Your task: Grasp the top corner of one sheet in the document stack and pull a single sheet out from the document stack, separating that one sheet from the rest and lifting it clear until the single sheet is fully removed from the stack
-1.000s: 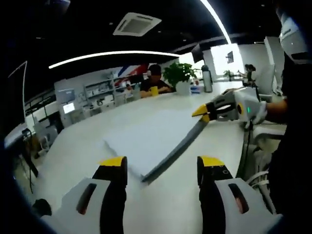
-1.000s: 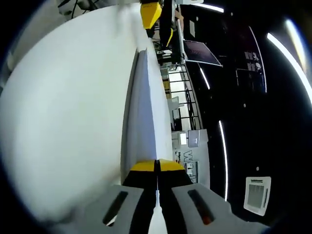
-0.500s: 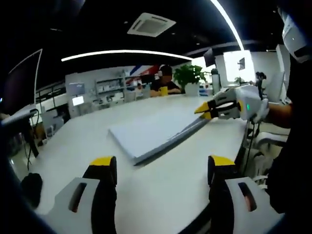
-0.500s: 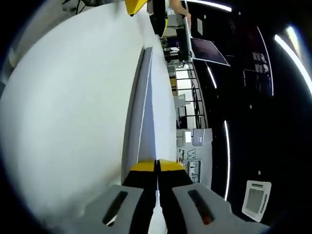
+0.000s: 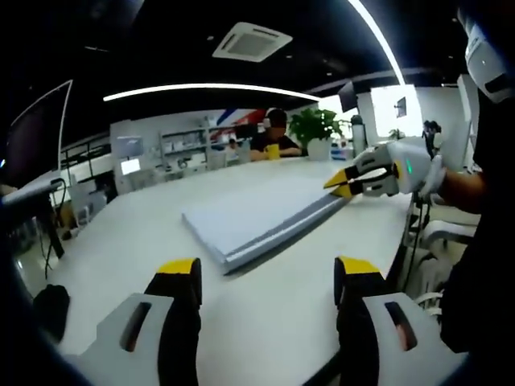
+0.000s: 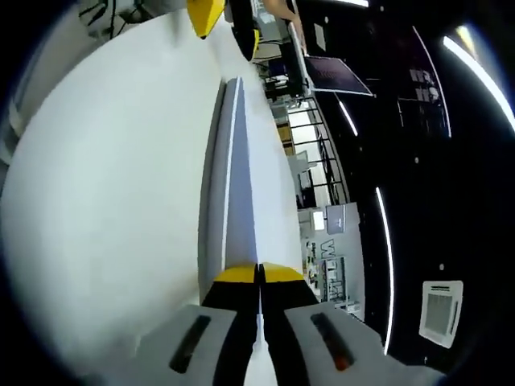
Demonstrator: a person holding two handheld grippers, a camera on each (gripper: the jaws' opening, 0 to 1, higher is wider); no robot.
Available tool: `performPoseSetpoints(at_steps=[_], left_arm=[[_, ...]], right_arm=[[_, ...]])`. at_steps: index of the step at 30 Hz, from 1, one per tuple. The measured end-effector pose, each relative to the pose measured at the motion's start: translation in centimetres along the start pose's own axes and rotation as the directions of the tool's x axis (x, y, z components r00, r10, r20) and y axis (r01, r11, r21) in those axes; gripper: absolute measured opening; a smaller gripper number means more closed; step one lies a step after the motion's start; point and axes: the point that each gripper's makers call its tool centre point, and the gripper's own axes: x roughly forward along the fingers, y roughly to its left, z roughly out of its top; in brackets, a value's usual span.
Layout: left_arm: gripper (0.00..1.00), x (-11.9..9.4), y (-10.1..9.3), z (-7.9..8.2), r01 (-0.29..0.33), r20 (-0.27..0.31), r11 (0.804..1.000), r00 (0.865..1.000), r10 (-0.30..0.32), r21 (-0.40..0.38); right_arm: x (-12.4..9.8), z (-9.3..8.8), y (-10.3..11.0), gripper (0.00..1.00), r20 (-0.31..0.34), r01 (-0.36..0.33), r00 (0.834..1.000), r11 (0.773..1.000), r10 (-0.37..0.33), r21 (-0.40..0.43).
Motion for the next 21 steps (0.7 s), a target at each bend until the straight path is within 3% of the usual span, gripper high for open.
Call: performPoseSetpoints(at_steps=[3,6,10,13,15,17,18,21], left_arm=[[0.66,0.0,0.2,0.1,0.001,0.000,1.000,1.000,-0.001,-0.002],[0.64,-0.2,0.4,0.2,0.000,0.014,1.000,1.000,0.001,-0.026],[0.63,-0.5,0.6,0.4,-0.001,0.037,0.999,0.999,0.003,-0.053],[0.62,-0.8,0.8,0.7,-0.003,0.060,0.997,0.998,0.007,-0.071],[0.62,-1.1,0.6,1.0,0.013,0.078,0.995,0.997,-0.005,-0.096],[0.62,-1.4,0.7,0.9,0.016,0.080,0.994,0.997,-0.008,-0.107],[0.62,-1.5,0.9,0.7,0.010,0.069,0.994,0.998,-0.003,-0.105],[0.62,-1.9,2.0,0.0,-0.034,0.032,0.996,0.999,0.037,-0.082]], right_arm=[[0.0,-0.2,-0.1,0.01,0.024,-0.025,0.999,0.990,0.021,0.138],[0.2,-0.4,-0.3,0.01,0.045,-0.075,0.997,0.964,0.066,0.254],[0.5,-0.8,-1.0,0.01,0.066,-0.091,0.995,0.933,0.072,0.348],[0.0,0.1,-2.4,0.01,0.136,-0.097,0.990,0.911,0.046,0.400],[-0.5,0.4,-3.5,0.01,0.170,-0.115,0.985,0.853,0.032,0.509],[-1.1,0.6,-4.9,0.01,0.219,-0.143,0.976,0.770,0.004,0.621],[-1.4,0.9,-5.7,0.01,0.253,-0.169,0.967,0.708,-0.014,0.686],[-2.6,1.7,-7.4,0.01,0.363,-0.305,0.931,0.469,-0.035,0.828]])
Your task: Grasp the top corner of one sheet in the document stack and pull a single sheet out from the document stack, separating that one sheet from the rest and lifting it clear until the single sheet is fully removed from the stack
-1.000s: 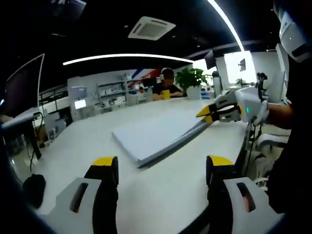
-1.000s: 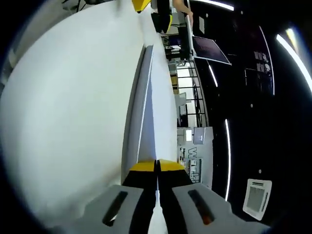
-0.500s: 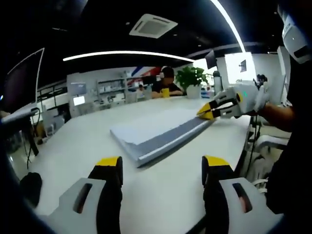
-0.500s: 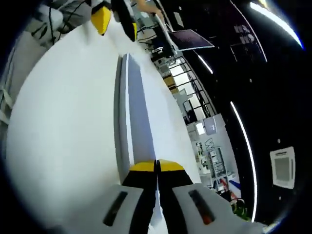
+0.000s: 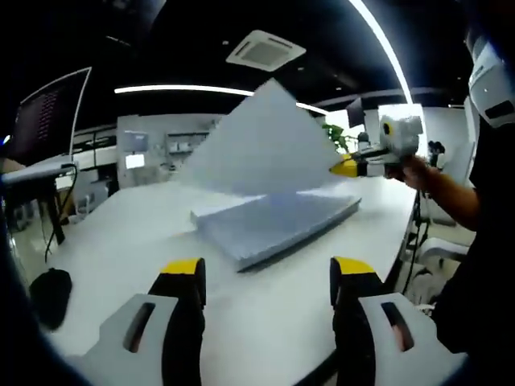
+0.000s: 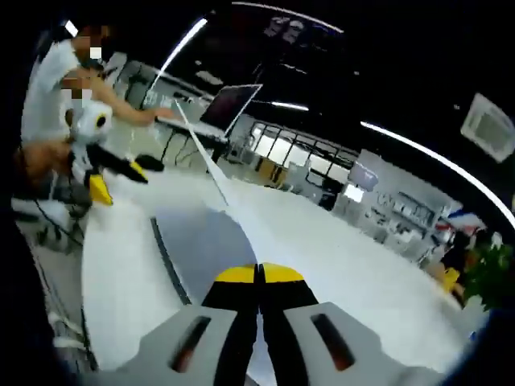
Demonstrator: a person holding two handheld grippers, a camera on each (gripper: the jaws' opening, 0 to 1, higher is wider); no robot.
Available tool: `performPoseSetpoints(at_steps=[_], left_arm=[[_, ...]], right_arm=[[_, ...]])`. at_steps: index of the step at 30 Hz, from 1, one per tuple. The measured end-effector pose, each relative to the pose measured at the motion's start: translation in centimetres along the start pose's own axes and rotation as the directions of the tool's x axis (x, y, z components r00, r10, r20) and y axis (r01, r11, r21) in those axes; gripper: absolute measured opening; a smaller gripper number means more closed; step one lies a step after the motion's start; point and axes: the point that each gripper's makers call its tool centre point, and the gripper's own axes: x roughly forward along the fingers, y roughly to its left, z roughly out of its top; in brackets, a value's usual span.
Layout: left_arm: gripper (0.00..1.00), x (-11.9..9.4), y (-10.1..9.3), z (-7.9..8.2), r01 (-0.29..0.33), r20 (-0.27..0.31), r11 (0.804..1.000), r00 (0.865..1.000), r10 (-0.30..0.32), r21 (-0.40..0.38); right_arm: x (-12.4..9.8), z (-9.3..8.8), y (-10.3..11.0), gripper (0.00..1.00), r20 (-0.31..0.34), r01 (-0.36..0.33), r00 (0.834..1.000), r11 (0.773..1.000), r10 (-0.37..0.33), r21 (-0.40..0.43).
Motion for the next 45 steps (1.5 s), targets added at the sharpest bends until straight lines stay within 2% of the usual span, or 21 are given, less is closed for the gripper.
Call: performPoseSetpoints(at_steps=[2,3,5,7,10,14,19,21,22,23,24,25,27,29,30,33,35,36,40,43,45], left_arm=[[0.61,-0.3,0.6,0.0,-0.018,0.000,1.000,1.000,0.018,-0.009],[0.61,-0.5,0.8,0.2,-0.023,0.004,1.000,1.000,0.023,-0.015],[0.61,-0.8,0.8,0.5,-0.021,0.013,1.000,1.000,0.021,-0.010],[0.61,-1.0,0.6,0.6,-0.020,0.008,1.000,1.000,0.020,0.010],[0.61,-1.0,0.5,0.7,-0.021,0.011,1.000,1.000,0.021,0.016],[0.60,-0.9,0.3,0.7,-0.018,0.022,1.000,1.000,0.019,-0.005],[0.61,-0.7,0.0,0.5,-0.003,0.024,1.000,1.000,0.003,-0.009],[0.61,-0.6,-0.8,0.9,0.040,0.047,0.999,0.998,-0.040,0.009],[0.61,-0.6,-1.1,1.1,0.051,0.052,0.999,0.997,-0.052,0.017],[0.61,-0.6,-1.4,1.3,0.061,0.055,0.998,0.997,-0.063,0.029],[0.61,-0.6,-1.7,1.4,0.069,0.059,0.997,0.996,-0.071,0.044],[0.60,-0.6,-1.9,1.6,0.072,0.060,0.996,0.995,-0.076,0.056],[0.58,-0.6,-1.8,2.1,0.053,0.078,0.996,0.995,-0.059,0.075],[0.57,-0.6,-1.7,2.4,0.052,0.091,0.996,0.994,-0.059,0.077],[0.57,-0.6,-1.7,2.5,0.052,0.094,0.996,0.994,-0.059,0.075],[0.57,-0.5,-1.2,2.1,0.038,0.079,0.997,0.996,-0.044,0.074],[0.57,-0.5,-1.0,2.0,0.028,0.077,0.997,0.996,-0.033,0.068],[0.56,-0.6,-0.9,2.2,0.021,0.093,0.998,0.995,-0.027,0.064],[0.54,-0.9,-0.6,2.9,0.022,0.133,0.999,0.991,-0.027,0.038],[0.54,-0.8,-0.1,2.8,0.005,0.127,0.999,0.992,-0.010,0.040],[0.53,-0.7,0.1,2.9,0.001,0.125,0.999,0.992,-0.006,0.041]], right_arm=[[-0.5,0.9,-0.1,0.01,0.043,-0.052,0.998,0.985,0.046,0.163],[-0.8,1.3,-0.2,0.01,0.064,-0.082,0.996,0.966,0.069,0.244],[-1.3,2.1,-0.7,0.01,0.130,-0.146,0.986,0.920,0.105,0.365],[-1.9,2.4,-1.1,0.01,0.163,-0.203,0.976,0.862,0.142,0.465],[-2.9,3.0,-2.0,0.01,0.200,-0.228,0.970,0.817,0.141,0.530],[-3.9,4.0,-2.5,0.01,0.235,-0.257,0.962,0.739,0.137,0.622],[-4.7,4.4,-2.6,0.01,0.246,-0.264,0.961,0.700,0.130,0.663],[-4.8,4.7,-2.5,0.01,0.259,-0.266,0.959,0.688,0.116,0.676],[-4.9,4.9,-2.2,0.01,0.267,-0.276,0.956,0.674,0.121,0.685],[-5.1,5.2,-2.0,0.01,0.287,-0.305,0.948,0.640,0.135,0.705],[-5.1,5.3,-1.9,0.01,0.296,-0.317,0.945,0.623,0.141,0.715],[-5.1,5.3,-1.9,0.01,0.303,-0.328,0.942,0.597,0.145,0.733],[-5.2,4.9,-2.2,0.01,0.289,-0.313,0.947,0.596,0.139,0.739],[-5.3,4.0,-2.7,0.01,0.253,-0.280,0.959,0.605,0.132,0.745],[-5.6,3.5,-3.0,0.01,0.240,-0.266,0.963,0.600,0.125,0.754],[-6.5,2.3,-4.7,0.01,0.216,-0.233,0.971,0.564,0.098,0.792],[-7.2,0.9,-5.9,0.01,0.161,-0.184,0.983,0.564,0.091,0.805],[-7.6,0.1,-6.6,0.01,0.131,-0.155,0.988,0.554,0.083,0.818],[-9.2,-1.6,-8.5,0.01,0.091,-0.118,0.993,0.515,0.078,0.849],[-10.4,-4.0,-9.7,0.01,0.002,-0.043,0.997,0.501,0.082,0.865],[-11.1,-5.5,-10.3,0.01,-0.037,-0.013,0.995,0.474,0.096,0.880]])
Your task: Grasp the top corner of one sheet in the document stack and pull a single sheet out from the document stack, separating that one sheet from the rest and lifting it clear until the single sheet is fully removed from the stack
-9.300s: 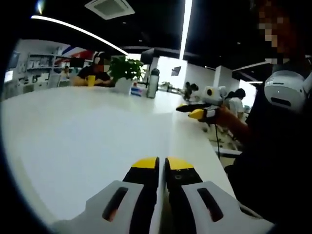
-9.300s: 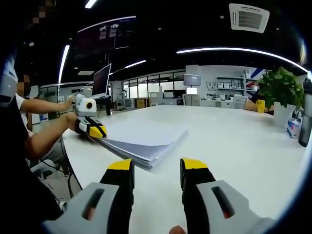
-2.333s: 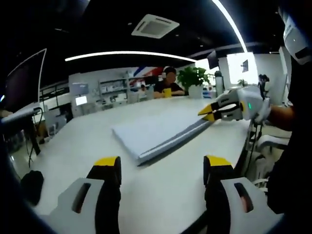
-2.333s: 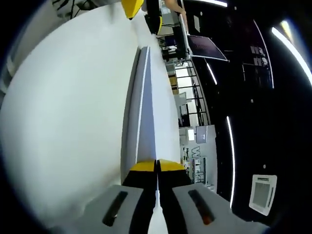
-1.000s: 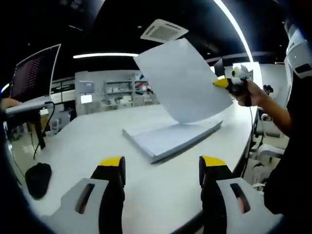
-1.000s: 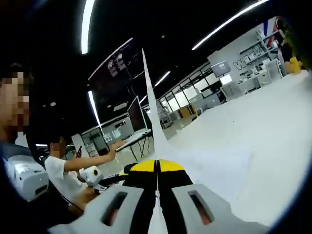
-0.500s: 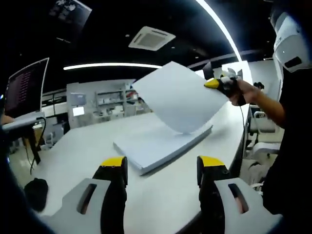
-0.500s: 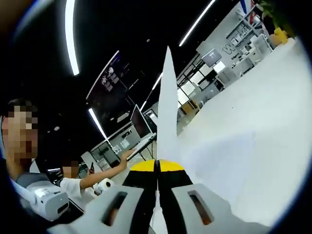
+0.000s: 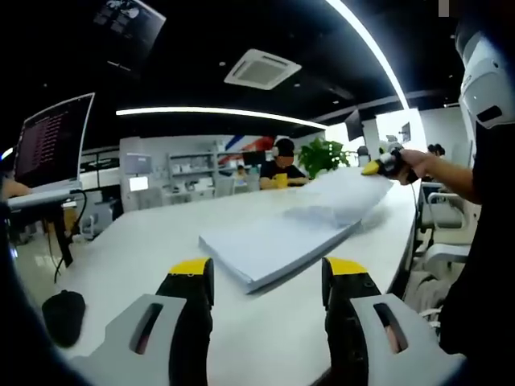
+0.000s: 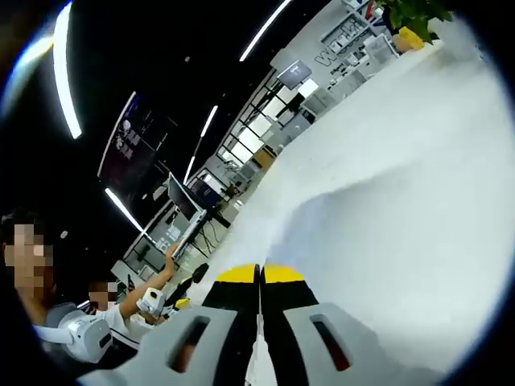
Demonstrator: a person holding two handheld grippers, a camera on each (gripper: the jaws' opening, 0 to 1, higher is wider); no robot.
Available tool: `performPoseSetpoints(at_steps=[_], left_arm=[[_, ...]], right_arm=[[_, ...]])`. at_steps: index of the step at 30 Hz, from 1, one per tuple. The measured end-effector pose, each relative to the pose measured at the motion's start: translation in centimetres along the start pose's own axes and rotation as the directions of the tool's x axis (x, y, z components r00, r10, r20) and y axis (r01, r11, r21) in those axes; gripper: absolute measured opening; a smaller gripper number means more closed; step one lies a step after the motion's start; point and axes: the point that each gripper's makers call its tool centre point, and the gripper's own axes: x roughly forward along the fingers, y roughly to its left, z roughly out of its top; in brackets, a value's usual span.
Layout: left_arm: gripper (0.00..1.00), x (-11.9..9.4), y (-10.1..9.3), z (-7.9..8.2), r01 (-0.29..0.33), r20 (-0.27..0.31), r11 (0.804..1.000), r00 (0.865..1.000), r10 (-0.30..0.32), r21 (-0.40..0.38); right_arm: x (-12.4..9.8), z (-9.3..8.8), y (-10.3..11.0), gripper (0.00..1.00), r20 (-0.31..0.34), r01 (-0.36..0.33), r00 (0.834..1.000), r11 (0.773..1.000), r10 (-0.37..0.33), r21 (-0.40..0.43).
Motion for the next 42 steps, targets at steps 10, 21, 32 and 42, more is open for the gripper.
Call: performPoseSetpoints(at_steps=[10,21,32,42], left_arm=[[0.53,0.3,0.2,-1.0,0.005,-0.010,1.000,1.000,-0.005,-0.026],[0.51,0.1,0.8,-0.9,-0.017,0.013,0.999,1.000,0.018,-0.039],[0.49,0.3,0.8,-1.1,-0.020,-0.005,1.000,1.000,0.020,-0.021],[0.49,-0.4,0.8,-1.0,-0.032,-0.004,0.999,0.999,0.032,-0.024]], right_arm=[[-2.5,-1.5,-5.8,0.01,-0.140,0.096,0.987,0.986,-0.077,0.133],[-6.8,-0.2,-10.4,0.01,-0.243,0.246,0.945,0.966,-0.220,0.082],[-12.0,0.2,-15.0,0.01,-0.296,0.490,0.814,0.865,-0.499,-0.110],[-12.8,-0.1,-15.5,0.02,-0.258,0.552,0.774,0.816,-0.578,-0.172]])
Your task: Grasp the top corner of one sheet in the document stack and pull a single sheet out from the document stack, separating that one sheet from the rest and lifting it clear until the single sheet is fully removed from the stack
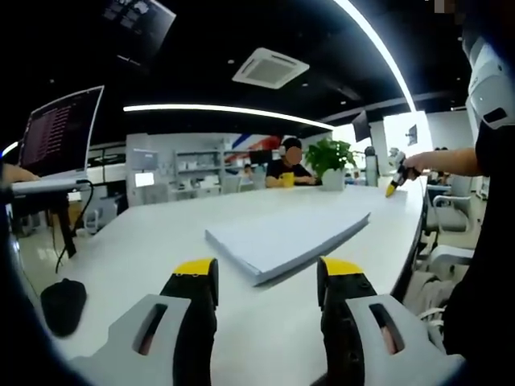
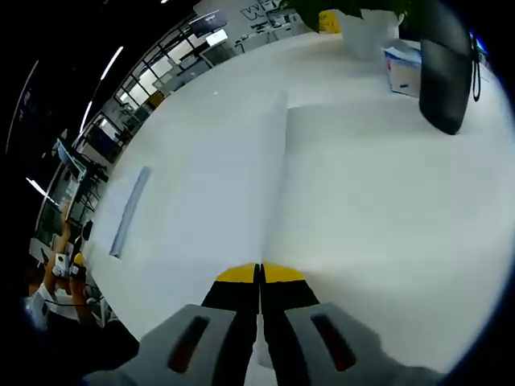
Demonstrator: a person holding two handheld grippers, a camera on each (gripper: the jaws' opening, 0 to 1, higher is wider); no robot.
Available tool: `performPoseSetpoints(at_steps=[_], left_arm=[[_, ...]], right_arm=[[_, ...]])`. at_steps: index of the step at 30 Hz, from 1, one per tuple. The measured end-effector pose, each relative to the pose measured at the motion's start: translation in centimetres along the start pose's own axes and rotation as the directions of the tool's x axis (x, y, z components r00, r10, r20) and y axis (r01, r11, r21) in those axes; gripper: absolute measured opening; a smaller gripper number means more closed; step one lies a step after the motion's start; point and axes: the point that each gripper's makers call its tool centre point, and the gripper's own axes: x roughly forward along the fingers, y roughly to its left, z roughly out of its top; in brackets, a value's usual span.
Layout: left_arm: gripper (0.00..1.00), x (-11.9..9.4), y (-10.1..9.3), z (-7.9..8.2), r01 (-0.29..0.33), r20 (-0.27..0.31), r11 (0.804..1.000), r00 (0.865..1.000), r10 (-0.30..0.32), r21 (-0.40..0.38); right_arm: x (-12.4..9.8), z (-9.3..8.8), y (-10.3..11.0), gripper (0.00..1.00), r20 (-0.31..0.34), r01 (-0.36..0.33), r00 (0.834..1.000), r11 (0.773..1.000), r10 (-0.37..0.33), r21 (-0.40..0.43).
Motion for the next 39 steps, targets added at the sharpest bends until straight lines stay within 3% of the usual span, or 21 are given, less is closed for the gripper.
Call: performPoseSetpoints(at_steps=[10,15,17,22,28,33,37,39], left_arm=[[0.48,0.8,0.0,-0.4,0.016,-0.017,1.000,1.000,-0.016,0.008],[0.48,1.2,-0.2,-0.6,0.027,-0.028,1.000,0.999,-0.027,0.016],[0.48,1.2,-0.1,-0.5,0.027,-0.022,1.000,0.999,-0.027,0.014],[0.48,1.1,0.1,-0.7,0.026,-0.024,1.000,0.999,-0.026,0.005],[0.48,0.9,-0.1,-0.7,0.031,-0.021,1.000,0.999,-0.031,0.002],[0.48,0.7,-0.1,-0.8,0.027,-0.026,1.000,0.999,-0.027,0.004],[0.48,0.7,-0.2,-0.7,0.028,-0.022,1.000,0.999,-0.028,0.002],[0.48,0.8,-0.4,-0.6,0.031,-0.017,1.000,0.999,-0.031,0.004]], right_arm=[[0.5,0.4,-0.9,0.02,-0.026,0.072,0.997,0.988,-0.076,-0.133],[0.5,2.3,-3.9,0.02,-0.026,0.123,0.991,0.969,-0.131,-0.213],[0.4,3.0,-5.0,0.02,-0.026,0.139,0.988,0.956,-0.151,-0.258],[0.3,4.3,-7.3,0.02,-0.020,0.198,0.974,0.886,-0.227,-0.420],[0.1,4.8,-8.5,0.04,-0.011,0.225,0.967,0.872,-0.255,-0.434],[-0.4,5.1,-9.4,0.16,0.012,0.273,0.954,0.855,-0.298,-0.440],[-1.3,5.7,-10.6,0.32,0.057,0.344,0.932,0.828,-0.357,-0.444],[-1.7,5.6,-11.0,0.33,0.072,0.365,0.925,0.822,-0.372,-0.438]])
